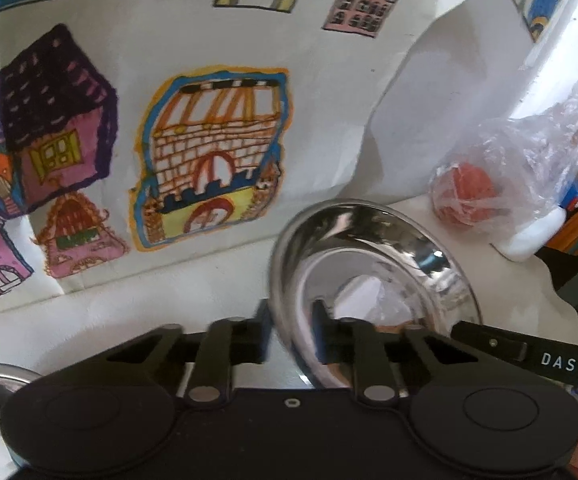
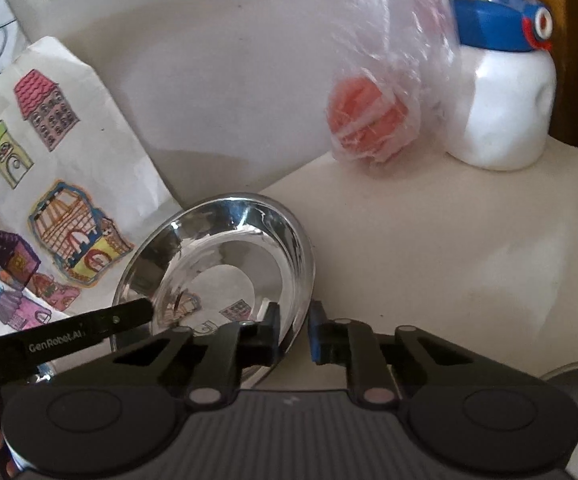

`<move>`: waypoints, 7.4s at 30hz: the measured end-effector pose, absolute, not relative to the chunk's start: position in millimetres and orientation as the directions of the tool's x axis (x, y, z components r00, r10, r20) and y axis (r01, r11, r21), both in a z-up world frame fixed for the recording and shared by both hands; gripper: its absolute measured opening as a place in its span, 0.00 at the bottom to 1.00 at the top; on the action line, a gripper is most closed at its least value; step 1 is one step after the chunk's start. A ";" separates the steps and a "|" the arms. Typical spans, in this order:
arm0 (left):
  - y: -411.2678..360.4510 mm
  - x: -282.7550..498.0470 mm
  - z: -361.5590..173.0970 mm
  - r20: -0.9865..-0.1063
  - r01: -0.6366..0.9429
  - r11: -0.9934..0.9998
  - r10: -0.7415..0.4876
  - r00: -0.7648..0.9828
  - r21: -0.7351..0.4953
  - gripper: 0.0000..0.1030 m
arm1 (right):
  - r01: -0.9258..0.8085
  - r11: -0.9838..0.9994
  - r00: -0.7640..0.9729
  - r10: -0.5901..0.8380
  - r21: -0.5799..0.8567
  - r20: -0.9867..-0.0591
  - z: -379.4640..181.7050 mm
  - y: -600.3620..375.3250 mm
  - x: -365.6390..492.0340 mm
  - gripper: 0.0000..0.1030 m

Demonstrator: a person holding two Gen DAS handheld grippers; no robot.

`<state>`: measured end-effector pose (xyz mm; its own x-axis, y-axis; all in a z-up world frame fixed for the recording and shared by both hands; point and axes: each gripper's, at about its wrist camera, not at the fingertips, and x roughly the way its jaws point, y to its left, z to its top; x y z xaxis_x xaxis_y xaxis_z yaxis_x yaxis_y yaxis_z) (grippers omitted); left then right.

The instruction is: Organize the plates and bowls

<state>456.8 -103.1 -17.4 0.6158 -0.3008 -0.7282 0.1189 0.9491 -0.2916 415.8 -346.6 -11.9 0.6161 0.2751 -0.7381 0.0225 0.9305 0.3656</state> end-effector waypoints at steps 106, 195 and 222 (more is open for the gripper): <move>48.1 272.3 41.9 -0.658 0.018 0.998 -0.048 0.751 -0.052 0.62 | -0.329 0.918 0.633 0.389 0.222 -0.670 58.8 -182.0 265.9 0.69; -118.9 358.9 0.4 -0.768 0.751 0.655 -0.440 0.465 0.079 0.27 | 0.123 0.867 0.798 0.203 0.483 -0.567 -27.1 -257.5 172.5 0.27; -105.1 237.9 9.8 -0.818 0.700 0.711 -0.361 0.448 0.070 0.28 | 0.195 0.851 0.778 0.169 0.487 -0.606 -24.3 -273.0 85.5 0.21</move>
